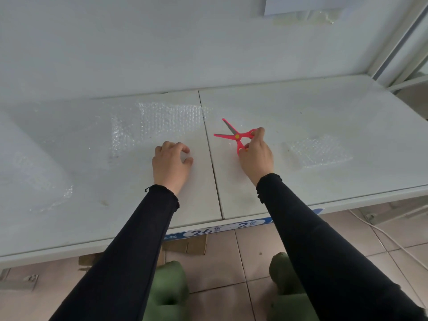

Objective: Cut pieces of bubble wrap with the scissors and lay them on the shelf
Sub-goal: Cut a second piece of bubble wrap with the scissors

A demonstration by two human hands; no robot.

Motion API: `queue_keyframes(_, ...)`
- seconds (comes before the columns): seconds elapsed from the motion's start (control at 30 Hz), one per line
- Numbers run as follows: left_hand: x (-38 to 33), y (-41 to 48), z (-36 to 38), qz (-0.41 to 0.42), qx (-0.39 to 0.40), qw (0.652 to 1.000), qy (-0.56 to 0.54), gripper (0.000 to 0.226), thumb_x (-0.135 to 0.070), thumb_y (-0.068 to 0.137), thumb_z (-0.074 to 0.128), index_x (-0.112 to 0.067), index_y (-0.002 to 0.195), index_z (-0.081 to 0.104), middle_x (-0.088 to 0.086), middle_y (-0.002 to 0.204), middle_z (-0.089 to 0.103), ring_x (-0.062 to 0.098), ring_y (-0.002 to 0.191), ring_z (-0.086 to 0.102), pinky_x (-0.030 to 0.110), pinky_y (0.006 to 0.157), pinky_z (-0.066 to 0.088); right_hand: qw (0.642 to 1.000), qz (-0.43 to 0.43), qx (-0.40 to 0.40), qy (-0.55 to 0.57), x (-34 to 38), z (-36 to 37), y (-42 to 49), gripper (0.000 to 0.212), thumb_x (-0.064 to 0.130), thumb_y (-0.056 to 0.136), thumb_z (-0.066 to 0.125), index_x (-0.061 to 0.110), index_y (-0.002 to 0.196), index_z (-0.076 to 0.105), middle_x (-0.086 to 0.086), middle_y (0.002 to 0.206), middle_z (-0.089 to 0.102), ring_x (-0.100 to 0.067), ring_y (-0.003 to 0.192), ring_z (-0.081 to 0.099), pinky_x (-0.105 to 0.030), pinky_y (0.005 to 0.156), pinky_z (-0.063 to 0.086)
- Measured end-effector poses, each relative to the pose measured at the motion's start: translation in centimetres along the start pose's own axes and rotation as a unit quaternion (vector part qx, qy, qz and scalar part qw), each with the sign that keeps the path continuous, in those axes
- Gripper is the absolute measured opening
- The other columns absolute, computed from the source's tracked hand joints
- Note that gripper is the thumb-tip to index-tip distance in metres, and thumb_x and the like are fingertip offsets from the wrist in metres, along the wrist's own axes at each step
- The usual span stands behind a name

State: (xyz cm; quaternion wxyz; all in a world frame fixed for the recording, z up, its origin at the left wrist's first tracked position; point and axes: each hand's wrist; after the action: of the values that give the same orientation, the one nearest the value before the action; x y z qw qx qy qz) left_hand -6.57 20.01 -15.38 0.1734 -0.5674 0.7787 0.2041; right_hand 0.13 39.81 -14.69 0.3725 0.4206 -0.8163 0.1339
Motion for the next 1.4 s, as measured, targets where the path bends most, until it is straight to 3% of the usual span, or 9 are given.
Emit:
queue_keyframes(0.17,-0.5,-0.9,-0.7,-0.013,-0.017,0.997,-0.069,0.022,-0.025,0.093,0.065,-0.019,0.115,0.065,0.005,0.123,0.056,0.026,0.117,0.045,0.031,0.096,0.039,0.988,-0.007,-0.018,0.151,1.4,-1.9,-0.3,0.032,0.004,0.093,0.051,0.015,0.120,0.037,-0.001,0.087,0.062,-0.025,0.078,0.067,-0.042,0.068,0.054)
queue_keyframes(0.23,-2.2,-1.9,-2.0,-0.013,-0.074,0.981,-0.177,0.014,-0.030,0.094,0.065,-0.016,0.094,0.067,0.001,0.100,0.064,0.018,0.096,0.055,0.030,0.083,0.044,0.973,-0.007,-0.027,0.230,2.5,-2.9,-0.4,0.033,0.002,0.093,0.049,0.017,0.120,0.037,0.001,0.088,0.059,-0.024,0.074,0.072,-0.043,0.068,0.059)
queue_keyframes(0.33,-5.6,-3.8,-3.4,-0.085,0.067,0.927,-0.359,0.059,-0.054,0.096,0.055,-0.007,0.064,0.068,0.009,0.071,0.074,0.014,0.063,0.064,0.028,0.065,0.046,0.955,-0.022,-0.048,0.291,4.1,-4.6,-0.6,0.035,0.000,0.093,0.050,0.014,0.122,0.038,-0.005,0.095,0.058,-0.022,0.070,0.073,-0.039,0.068,0.059)
queue_keyframes(0.43,-7.4,-4.5,-3.3,-0.198,0.297,0.750,-0.557,0.079,-0.075,0.088,0.046,-0.003,0.110,0.072,0.015,0.112,0.075,0.023,0.098,0.075,0.035,0.074,0.059,0.944,-0.032,-0.054,0.324,5.1,-6.1,-1.0,0.035,-0.002,0.093,0.051,0.012,0.123,0.038,-0.008,0.097,0.059,-0.022,0.071,0.074,-0.038,0.069,0.060)
queue_keyframes(0.53,-6.9,-3.1,-3.2,-0.255,0.249,0.494,-0.793,0.081,-0.063,0.088,0.059,-0.006,0.143,0.043,0.021,0.141,0.058,0.035,0.121,0.065,0.040,0.082,0.063,0.932,-0.020,-0.045,0.359,5.1,-7.3,-0.9,0.036,-0.003,0.094,0.052,0.011,0.124,0.038,-0.010,0.100,0.059,-0.019,0.069,0.073,-0.032,0.068,0.060)
queue_keyframes(0.6,-6.6,-1.9,-3.3,-0.246,0.203,0.422,-0.849,0.066,-0.042,0.098,0.059,-0.001,0.146,0.041,0.025,0.141,0.056,0.038,0.122,0.063,0.037,0.083,0.063,0.927,-0.007,-0.037,0.372,4.7,-7.9,-0.8,0.037,-0.003,0.094,0.053,0.010,0.125,0.038,-0.009,0.101,0.059,-0.017,0.068,0.073,-0.029,0.067,0.059)
queue_keyframes(0.83,-8.4,-1.8,-4.1,-0.196,0.198,0.455,-0.846,0.040,-0.020,0.108,0.043,-0.002,0.143,0.049,0.025,0.139,0.058,0.038,0.129,0.058,0.037,0.102,0.053,0.922,0.020,-0.035,0.385,2.8,-9.0,0.2,0.037,0.001,0.093,0.058,0.011,0.123,0.040,-0.019,0.115,0.058,-0.018,0.076,0.072,-0.025,0.068,0.056)
queue_keyframes(1.03,-8.1,-0.9,-5.4,-0.157,0.112,0.464,-0.865,0.041,-0.027,0.108,0.042,-0.016,0.148,0.046,0.026,0.138,0.059,0.035,0.127,0.060,0.040,0.112,0.045,0.941,0.031,-0.007,0.336,3.1,-9.7,-1.0,0.032,0.045,0.091,0.067,0.019,0.099,0.050,0.007,0.090,0.055,-0.010,0.082,0.050,-0.027,0.074,0.038)
queue_keyframes(1.4,-8.4,-0.2,-5.2,-0.127,0.112,0.442,-0.881,0.044,-0.036,0.108,0.038,-0.022,0.150,0.044,0.029,0.143,0.053,0.040,0.134,0.053,0.043,0.120,0.034,0.832,-0.003,0.450,0.324,3.7,-8.3,-7.3,0.049,0.057,0.082,0.060,0.011,0.098,0.064,-0.008,0.102,0.068,-0.020,0.090,0.062,-0.035,0.082,0.046)
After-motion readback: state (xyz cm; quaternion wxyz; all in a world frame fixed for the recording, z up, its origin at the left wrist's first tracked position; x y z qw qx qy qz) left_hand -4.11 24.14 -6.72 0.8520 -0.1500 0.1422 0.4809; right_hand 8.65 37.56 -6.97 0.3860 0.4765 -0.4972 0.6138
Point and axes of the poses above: each hand's wrist, its own y-axis towards the middle knuckle, its own z-axis out of the palm, x = y × z
